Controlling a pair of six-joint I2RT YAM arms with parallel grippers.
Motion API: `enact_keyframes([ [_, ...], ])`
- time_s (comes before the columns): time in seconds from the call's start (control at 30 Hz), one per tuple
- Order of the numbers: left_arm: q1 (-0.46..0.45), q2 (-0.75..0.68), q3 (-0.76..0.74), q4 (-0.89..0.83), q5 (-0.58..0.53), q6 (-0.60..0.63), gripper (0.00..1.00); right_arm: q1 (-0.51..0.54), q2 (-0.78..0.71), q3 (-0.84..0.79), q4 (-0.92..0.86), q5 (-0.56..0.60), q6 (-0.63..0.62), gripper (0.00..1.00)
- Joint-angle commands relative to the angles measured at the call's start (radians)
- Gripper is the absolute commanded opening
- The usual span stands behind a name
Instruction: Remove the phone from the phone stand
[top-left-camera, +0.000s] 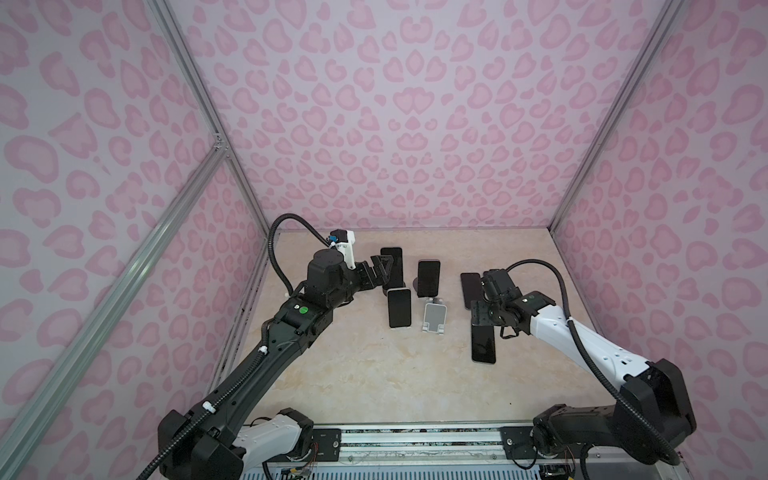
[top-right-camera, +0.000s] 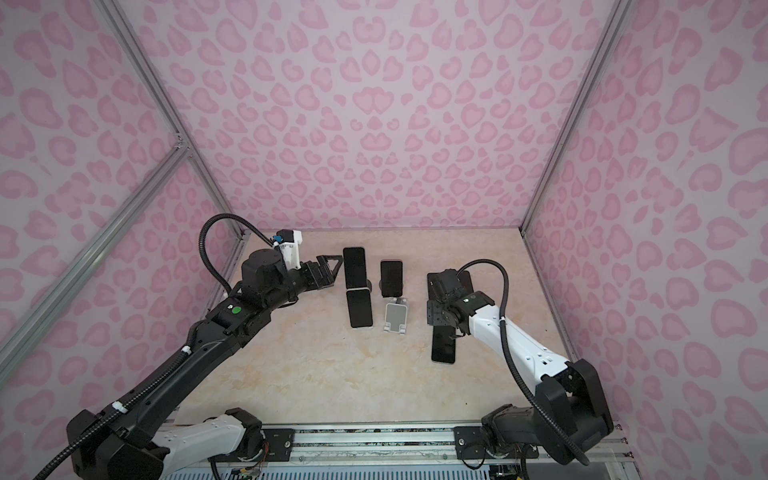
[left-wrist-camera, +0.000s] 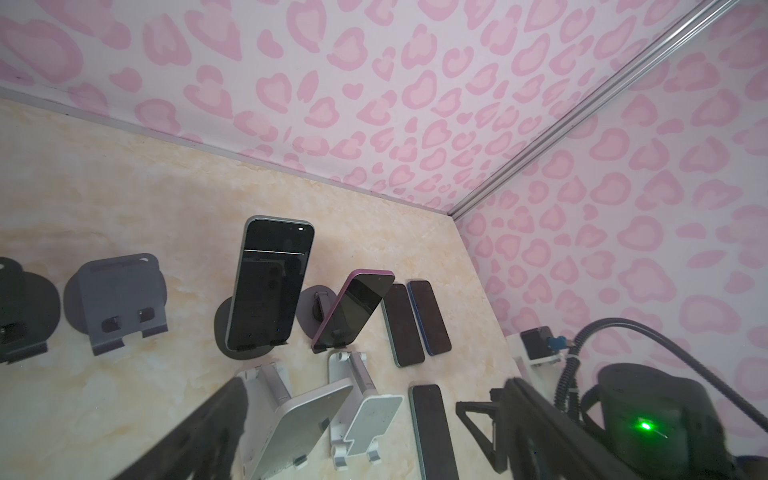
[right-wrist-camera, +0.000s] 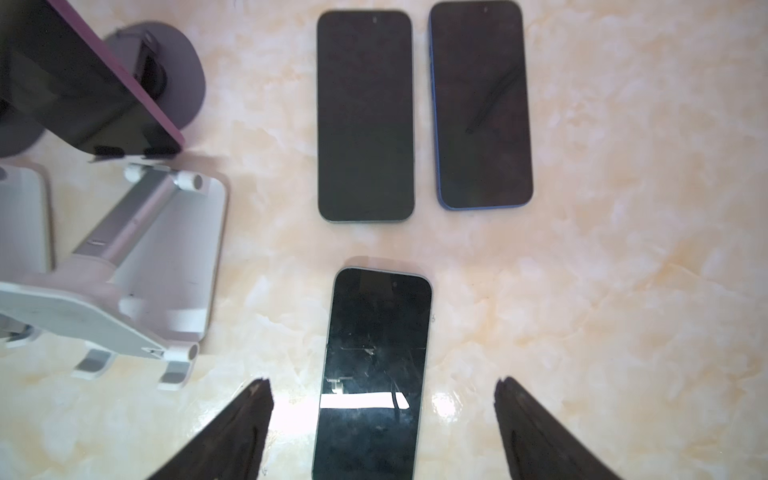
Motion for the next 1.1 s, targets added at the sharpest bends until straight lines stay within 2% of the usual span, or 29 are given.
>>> enact_keyframes([
  [0.0,0.001,-0.024,0.013,-0.031,-0.137,0.010,0.98,0.063,-0.047,0.016,-0.026,0.049,0.044,0.87],
  [0.17,0.004,-0.055,-0.001,-0.115,-0.430,-0.068,0.97,0.232,-0.100,0.006,0.023,0.192,0.120,0.86],
  [0.23,0.011,-0.063,-0.007,-0.132,-0.491,-0.099,0.97,0.277,-0.115,-0.028,0.114,0.166,0.128,0.92],
  [0.3,0.018,-0.065,-0.007,-0.143,-0.515,-0.120,0.97,0.288,-0.148,-0.084,0.215,0.125,0.138,0.94],
  [0.37,0.030,-0.063,0.001,-0.158,-0.510,-0.139,0.97,0.284,-0.200,-0.156,0.311,0.148,0.167,0.92],
  [0.43,0.040,-0.064,0.008,-0.171,-0.498,-0.153,0.97,0.263,-0.271,-0.221,0.387,0.124,0.111,0.89],
  [0.57,0.056,-0.065,0.007,-0.170,-0.470,-0.170,0.97,0.230,-0.308,-0.165,0.304,0.180,0.097,0.85],
  [0.67,0.070,-0.055,0.005,-0.172,-0.432,-0.195,0.97,0.238,-0.301,-0.120,0.282,0.189,0.091,0.84],
  [0.73,0.075,-0.044,0.009,-0.183,-0.428,-0.209,0.97,0.251,-0.291,-0.107,0.291,0.200,0.086,0.78],
  [0.87,0.088,-0.029,0.015,-0.195,-0.428,-0.225,0.97,0.315,-0.258,-0.092,0.290,0.371,0.133,0.70],
  [1.07,0.094,-0.016,0.014,-0.197,-0.428,-0.230,0.97,0.349,-0.135,0.002,0.248,0.290,0.163,0.73],
])
